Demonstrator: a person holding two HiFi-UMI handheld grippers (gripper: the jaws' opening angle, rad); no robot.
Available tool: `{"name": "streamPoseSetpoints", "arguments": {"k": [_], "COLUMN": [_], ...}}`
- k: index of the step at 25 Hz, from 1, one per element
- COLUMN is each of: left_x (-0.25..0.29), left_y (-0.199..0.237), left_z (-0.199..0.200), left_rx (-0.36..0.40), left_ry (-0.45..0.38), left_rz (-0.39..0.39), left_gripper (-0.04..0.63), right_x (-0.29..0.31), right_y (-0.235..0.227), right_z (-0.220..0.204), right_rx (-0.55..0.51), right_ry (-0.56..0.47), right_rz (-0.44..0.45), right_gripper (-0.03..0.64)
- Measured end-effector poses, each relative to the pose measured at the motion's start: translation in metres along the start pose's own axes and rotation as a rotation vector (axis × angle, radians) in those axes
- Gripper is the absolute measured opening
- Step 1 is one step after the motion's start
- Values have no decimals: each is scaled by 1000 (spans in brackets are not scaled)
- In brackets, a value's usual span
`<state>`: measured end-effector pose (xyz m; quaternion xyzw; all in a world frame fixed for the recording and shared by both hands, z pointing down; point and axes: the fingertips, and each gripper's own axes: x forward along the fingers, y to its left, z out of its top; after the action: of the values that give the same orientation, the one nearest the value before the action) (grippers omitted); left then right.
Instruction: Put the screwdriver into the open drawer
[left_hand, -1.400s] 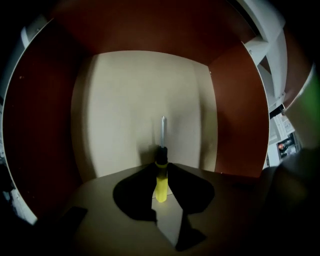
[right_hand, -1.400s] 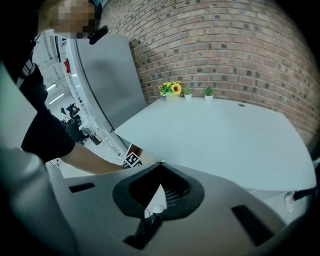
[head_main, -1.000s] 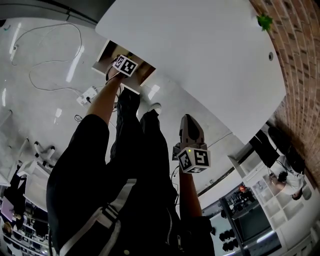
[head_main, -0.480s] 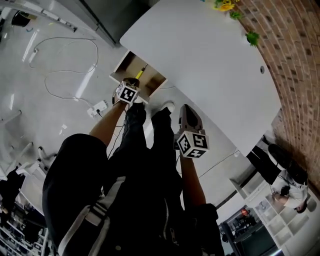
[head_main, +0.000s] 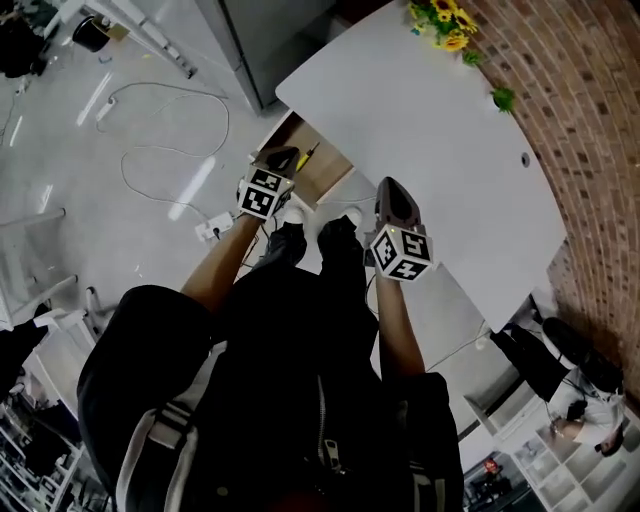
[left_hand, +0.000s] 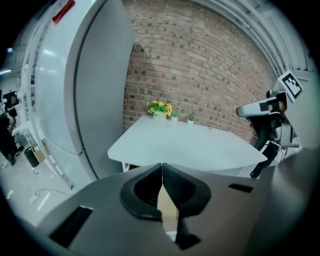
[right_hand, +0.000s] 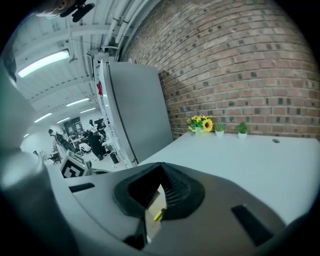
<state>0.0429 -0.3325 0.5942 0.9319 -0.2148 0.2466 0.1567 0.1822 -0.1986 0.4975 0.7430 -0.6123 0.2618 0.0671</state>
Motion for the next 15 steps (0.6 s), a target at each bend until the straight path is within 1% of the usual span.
{"name": "streamPoseSetpoints", "arguments": {"k": [3, 8, 12, 15], "left_x": [-26, -60, -73, -75], "left_y": [-2, -1, -4, -5], "left_z": [45, 107, 131, 138], "left_rx": [42, 78, 98, 105], "left_ry": [-90, -218, -268, -277], "left_rz": [19, 37, 35, 27], "left_gripper": [26, 26, 26, 26], "right_x": [3, 5, 3, 2], "right_y": [7, 14, 17, 20], "right_z": [27, 66, 80, 82], "right_rx": [-33, -45, -50, -61], "right_ry": [-63, -159, -196, -207], "right_rz": [28, 52, 55, 55], "right_gripper": [7, 7, 6, 6]}}
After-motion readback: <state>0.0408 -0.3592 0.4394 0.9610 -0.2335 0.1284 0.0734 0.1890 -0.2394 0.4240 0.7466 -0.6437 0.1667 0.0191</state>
